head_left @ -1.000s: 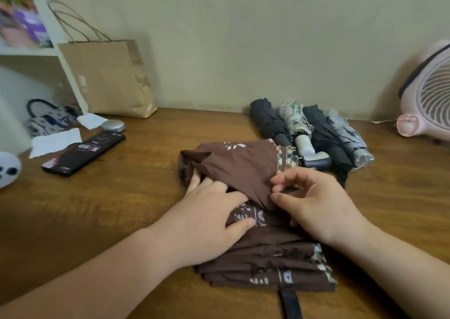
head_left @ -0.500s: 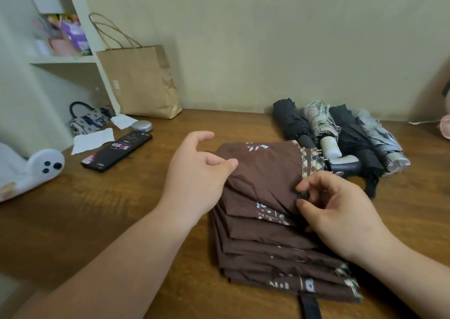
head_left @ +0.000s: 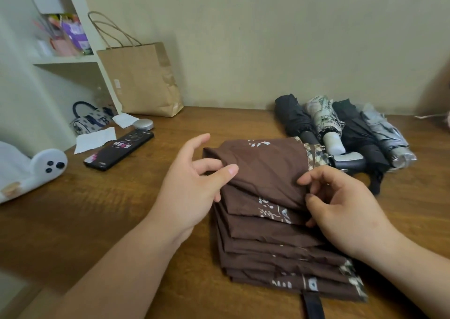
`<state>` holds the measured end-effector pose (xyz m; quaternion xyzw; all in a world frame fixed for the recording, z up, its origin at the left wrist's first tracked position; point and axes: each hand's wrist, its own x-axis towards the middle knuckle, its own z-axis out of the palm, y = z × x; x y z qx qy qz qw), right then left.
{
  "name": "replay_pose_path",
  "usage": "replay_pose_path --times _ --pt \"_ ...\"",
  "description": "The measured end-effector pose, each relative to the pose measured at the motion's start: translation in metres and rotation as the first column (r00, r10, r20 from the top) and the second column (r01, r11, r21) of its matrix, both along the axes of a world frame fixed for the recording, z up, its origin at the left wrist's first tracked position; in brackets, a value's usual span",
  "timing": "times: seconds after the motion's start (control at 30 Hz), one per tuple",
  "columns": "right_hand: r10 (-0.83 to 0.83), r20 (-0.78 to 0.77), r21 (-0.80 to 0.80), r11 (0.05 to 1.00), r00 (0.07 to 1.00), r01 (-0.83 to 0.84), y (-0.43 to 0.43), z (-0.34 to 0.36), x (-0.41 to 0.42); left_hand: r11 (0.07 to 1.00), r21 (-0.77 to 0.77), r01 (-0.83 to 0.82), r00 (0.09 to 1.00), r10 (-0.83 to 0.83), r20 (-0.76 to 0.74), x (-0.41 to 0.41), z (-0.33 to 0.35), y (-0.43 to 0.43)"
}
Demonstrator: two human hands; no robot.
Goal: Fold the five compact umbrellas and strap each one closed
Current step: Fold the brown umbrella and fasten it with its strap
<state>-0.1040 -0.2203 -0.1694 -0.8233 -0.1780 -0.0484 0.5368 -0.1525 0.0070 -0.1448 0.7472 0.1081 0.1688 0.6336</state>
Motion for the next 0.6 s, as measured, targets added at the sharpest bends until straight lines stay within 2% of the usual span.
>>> replay_pose_path --times 0.07,0.2,0.23,0.3,0.4,0.5,0.53,0.6 --pt "-0.009 0.006 0.016 1.000 1.000 0.009 -0.001 0.000 0.000 0.999 -0.039 0.031 0.999 -0.031 -0.016 0.003 0.002 0.000" --pt "-0.037 0.027 0.028 0.999 0.999 0.036 -0.005 -0.001 0.004 0.996 0.001 0.084 0.991 -0.084 -0.109 0.004 0.000 0.009" --pt "-0.039 0.037 0.021 0.999 0.999 0.038 -0.006 -0.002 0.005 0.993 0.043 0.108 0.986 -0.101 -0.130 0.002 -0.002 0.012" --pt "-0.042 0.056 -0.006 0.999 0.998 0.042 -0.007 -0.003 0.005 0.962 0.232 0.142 0.980 -0.104 -0.169 0.000 -0.004 0.017" --pt "-0.043 0.144 -0.054 0.997 0.989 0.051 -0.006 -0.005 0.004 0.811 0.556 0.180 0.972 -0.061 -0.225 -0.003 -0.002 0.012" --pt "-0.040 0.298 -0.172 0.981 0.954 0.095 -0.005 -0.006 0.005 0.685 0.697 0.214 0.960 -0.015 -0.280 -0.007 0.014 0.000" --pt "-0.031 0.315 -0.188 0.978 0.948 0.094 -0.005 -0.007 0.005 0.601 0.770 0.212 0.959 0.023 -0.282 -0.004 0.019 -0.002" --pt "-0.011 0.336 -0.207 0.975 0.942 0.085 -0.005 -0.008 0.005 0.360 0.918 0.168 0.964 0.137 -0.230 0.005 0.027 -0.005"
